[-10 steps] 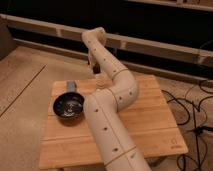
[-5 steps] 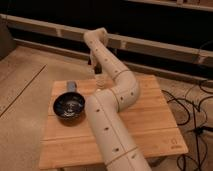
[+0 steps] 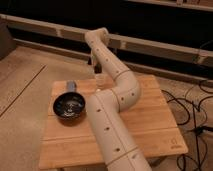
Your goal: Place the eraser in the ceramic cup
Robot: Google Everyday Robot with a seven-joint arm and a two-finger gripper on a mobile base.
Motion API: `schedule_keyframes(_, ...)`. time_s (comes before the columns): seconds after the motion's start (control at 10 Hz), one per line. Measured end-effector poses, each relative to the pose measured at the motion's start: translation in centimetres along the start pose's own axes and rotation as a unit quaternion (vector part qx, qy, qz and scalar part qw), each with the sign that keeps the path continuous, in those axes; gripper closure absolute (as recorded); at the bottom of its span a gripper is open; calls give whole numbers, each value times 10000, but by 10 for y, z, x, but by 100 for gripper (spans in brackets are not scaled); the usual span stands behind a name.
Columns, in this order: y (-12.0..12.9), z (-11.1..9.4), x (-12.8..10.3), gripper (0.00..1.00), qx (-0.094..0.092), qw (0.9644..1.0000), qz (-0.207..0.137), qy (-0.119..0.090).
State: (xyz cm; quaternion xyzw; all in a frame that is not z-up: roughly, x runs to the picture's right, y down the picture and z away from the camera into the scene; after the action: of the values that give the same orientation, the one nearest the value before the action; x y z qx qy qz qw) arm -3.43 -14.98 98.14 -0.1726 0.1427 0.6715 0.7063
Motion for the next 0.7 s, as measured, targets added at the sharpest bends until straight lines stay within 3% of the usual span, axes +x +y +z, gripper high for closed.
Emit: schedule_keyframes(0.7, 6, 2, 0, 100, -4, 10000, -13, 7)
